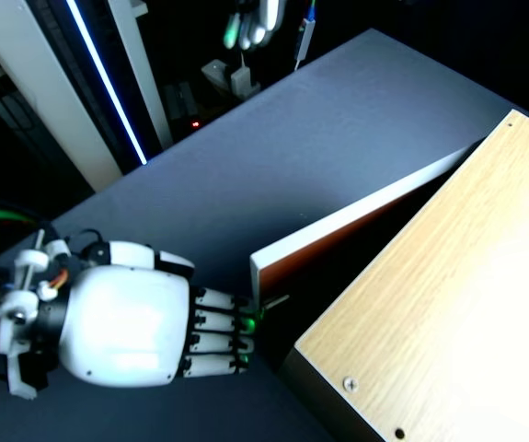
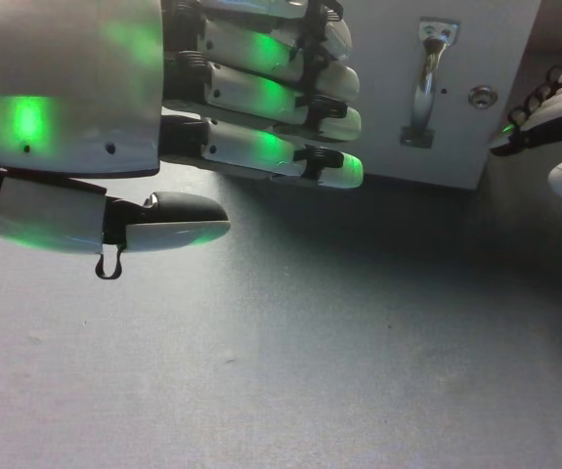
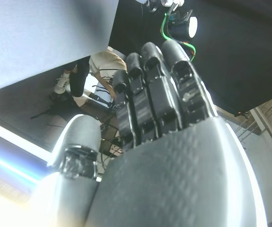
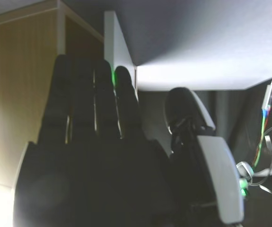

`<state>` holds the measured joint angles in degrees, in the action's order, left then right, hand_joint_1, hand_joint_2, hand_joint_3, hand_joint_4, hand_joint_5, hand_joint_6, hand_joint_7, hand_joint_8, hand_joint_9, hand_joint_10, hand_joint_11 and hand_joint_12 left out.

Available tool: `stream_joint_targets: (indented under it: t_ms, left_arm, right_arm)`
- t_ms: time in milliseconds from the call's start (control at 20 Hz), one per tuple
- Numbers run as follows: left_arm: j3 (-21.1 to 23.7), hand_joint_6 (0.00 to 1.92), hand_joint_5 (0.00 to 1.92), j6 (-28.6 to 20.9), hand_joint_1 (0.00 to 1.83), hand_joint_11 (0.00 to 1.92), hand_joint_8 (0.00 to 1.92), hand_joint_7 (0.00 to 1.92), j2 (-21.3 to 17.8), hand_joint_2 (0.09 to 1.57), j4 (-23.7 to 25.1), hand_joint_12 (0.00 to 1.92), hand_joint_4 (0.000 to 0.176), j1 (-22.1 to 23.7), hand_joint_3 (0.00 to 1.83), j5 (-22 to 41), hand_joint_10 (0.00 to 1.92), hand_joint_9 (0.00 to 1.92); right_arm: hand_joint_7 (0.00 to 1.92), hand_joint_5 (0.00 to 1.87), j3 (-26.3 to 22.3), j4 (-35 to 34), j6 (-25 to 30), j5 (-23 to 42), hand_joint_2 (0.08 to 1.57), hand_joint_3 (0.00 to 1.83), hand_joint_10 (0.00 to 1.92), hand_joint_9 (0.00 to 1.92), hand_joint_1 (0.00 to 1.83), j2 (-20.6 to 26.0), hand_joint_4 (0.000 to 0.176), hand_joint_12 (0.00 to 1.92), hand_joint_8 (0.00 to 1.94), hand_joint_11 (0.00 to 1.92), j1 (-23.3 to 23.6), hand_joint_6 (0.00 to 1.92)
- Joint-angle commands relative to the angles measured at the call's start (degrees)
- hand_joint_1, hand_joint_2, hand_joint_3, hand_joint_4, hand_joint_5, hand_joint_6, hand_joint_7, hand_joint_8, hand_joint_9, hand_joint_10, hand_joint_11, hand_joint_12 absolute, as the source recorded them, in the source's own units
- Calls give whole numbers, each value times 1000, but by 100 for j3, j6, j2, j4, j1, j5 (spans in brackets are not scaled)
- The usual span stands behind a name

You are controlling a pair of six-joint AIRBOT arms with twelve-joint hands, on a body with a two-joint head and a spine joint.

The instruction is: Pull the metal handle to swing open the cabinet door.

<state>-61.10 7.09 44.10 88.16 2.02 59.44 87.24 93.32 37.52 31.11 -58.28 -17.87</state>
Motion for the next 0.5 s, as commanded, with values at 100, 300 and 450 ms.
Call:
stream_joint_targets:
  t_ms: [100, 300, 450]
  left_arm:
    - [2, 0, 439, 33, 0, 77, 0, 453, -31, 1571, -545, 776, 0, 44, 260, 120, 0, 422]
    - [2, 1, 442, 33, 0, 82, 2, 456, -31, 1571, -545, 781, 0, 44, 269, 120, 3, 427]
    - [2, 6, 455, 33, 0, 89, 7, 470, -31, 1571, -545, 787, 0, 44, 267, 120, 7, 440]
  right_arm:
    - [238, 227, 138, -194, 16, -43, 1571, 59, 2, 219, 0, -63, 0, 631, 1, 0, 91, 1]
    - [247, 239, 256, -155, 17, -33, 1571, 55, 3, 225, 0, -129, 0, 643, 4, 0, 91, 5]
    - [254, 247, 266, -152, 17, 73, 1571, 51, 3, 231, 0, -128, 0, 664, 3, 0, 91, 5]
